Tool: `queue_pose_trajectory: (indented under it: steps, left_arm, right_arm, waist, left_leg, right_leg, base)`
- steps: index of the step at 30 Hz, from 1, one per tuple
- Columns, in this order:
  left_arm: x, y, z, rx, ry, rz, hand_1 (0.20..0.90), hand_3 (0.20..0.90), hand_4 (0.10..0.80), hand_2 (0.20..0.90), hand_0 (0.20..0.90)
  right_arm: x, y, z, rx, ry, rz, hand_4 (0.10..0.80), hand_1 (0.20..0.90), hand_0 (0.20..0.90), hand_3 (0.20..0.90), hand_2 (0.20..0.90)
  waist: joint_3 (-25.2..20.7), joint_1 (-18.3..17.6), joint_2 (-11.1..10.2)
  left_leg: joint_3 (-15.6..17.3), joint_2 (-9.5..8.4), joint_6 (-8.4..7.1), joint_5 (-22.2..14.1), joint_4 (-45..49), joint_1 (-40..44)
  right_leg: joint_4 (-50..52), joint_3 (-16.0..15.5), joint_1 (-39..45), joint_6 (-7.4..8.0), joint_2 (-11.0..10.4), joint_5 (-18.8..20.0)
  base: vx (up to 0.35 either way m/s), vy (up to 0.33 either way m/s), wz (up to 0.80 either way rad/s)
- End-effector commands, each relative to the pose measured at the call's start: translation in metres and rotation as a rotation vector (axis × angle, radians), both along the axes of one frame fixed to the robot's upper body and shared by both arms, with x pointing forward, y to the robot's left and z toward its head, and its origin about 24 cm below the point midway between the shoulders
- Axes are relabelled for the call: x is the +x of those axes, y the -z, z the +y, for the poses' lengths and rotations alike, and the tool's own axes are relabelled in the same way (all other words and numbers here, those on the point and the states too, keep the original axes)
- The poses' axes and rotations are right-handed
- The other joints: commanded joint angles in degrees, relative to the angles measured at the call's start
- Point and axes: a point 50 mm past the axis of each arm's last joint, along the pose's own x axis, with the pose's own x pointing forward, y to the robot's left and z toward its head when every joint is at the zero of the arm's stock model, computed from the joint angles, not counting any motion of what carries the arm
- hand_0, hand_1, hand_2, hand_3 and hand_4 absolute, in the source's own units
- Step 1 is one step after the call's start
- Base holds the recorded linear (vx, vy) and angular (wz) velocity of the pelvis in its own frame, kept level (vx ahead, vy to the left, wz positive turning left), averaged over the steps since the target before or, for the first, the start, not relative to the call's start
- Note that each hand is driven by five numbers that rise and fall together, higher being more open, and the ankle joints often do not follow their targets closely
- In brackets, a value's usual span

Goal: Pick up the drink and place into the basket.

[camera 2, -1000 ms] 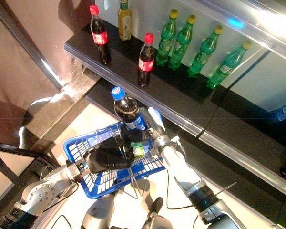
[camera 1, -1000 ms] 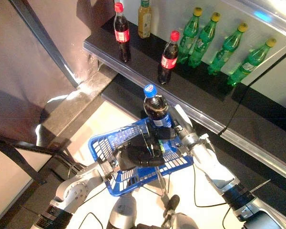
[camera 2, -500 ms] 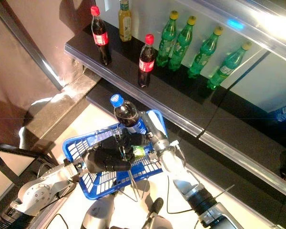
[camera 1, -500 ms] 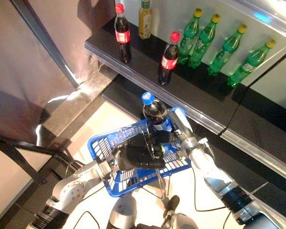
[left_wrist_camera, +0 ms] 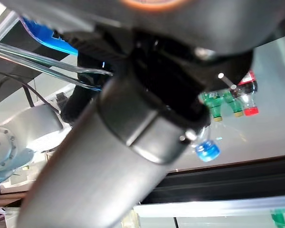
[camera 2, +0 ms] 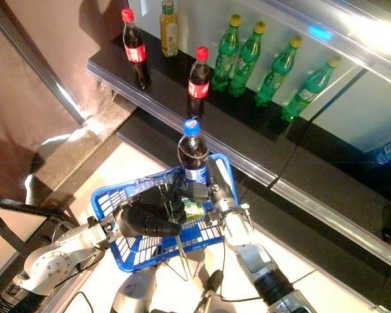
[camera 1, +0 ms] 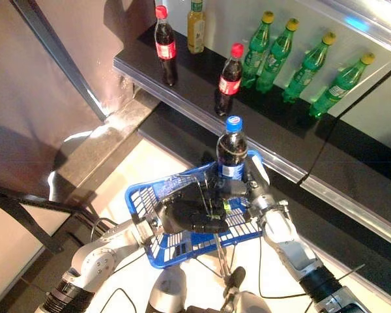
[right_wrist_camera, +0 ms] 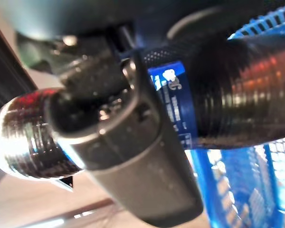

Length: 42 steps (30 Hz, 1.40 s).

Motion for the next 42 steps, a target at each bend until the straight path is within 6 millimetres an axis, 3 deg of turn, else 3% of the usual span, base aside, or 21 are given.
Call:
queue_pose_trajectory:
  steps: [1, 15, 25, 42]
  left_arm:
    - [-0.037, -0.091, -0.037, -0.667, 0.379, -0.408, 0.300, 0.200, 0.100, 0.300, 0.300]
    - [-0.037, -0.091, -0.031, -0.662, 0.364, -0.416, 0.300, 0.200, 0.100, 0.300, 0.300]
    - [-0.039, -0.094, -0.030, -0.651, 0.358, -0.432, 0.300, 0.200, 0.100, 0.300, 0.300]
    - [-0.041, -0.100, -0.028, -0.630, 0.360, -0.475, 0.300, 0.200, 0.100, 0.300, 0.300]
  right_arm:
    - [-0.015, -0.038, 0.014, 0.203, -0.087, -0.267, 0.100, 0.300, 0.300, 0.200, 0.300]
    - [-0.015, -0.014, 0.000, 0.271, -0.001, -0.170, 0.100, 0.300, 0.300, 0.200, 0.300]
    - [-0.024, 0.008, 0.009, 0.045, -0.054, -0.120, 0.100, 0.300, 0.300, 0.200, 0.300]
    - [-0.032, 0.022, 0.012, -0.160, -0.091, -0.113, 0.100, 0.300, 0.300, 0.200, 0.300]
  waist:
    - [-23.92, -1.94, 0.23]
    - [-24.05, -2.77, 0.38]
    - [-23.78, -2.99, 0.33]
    - [-23.43, -3.02, 0.14]
  left_leg:
    - [8.16, 2.80, -0.78, -4.61, -0.26, 2.86]
    - [8.65, 3.03, -0.85, -4.69, -0.26, 3.12]
    - [8.59, 3.10, -0.97, -4.75, -0.26, 3.11]
    - [8.23, 3.06, -1.12, -4.59, -0.26, 2.75]
  right_leg:
    - [2.58, -1.94, 1.27, 3.53, -3.95, -2.44]
    - [2.85, -1.68, 1.11, 3.40, -4.00, -2.69]
    - [2.98, -1.59, 1.03, 3.59, -4.31, -2.84]
    - [2.97, -1.47, 0.84, 3.93, -4.32, -2.75]
  base:
    - [0.000, 0.000, 0.00]
    - [0.003, -0.001, -0.01]
    - [0.000, 0.000, 0.00]
    - [0.000, 0.000, 0.00]
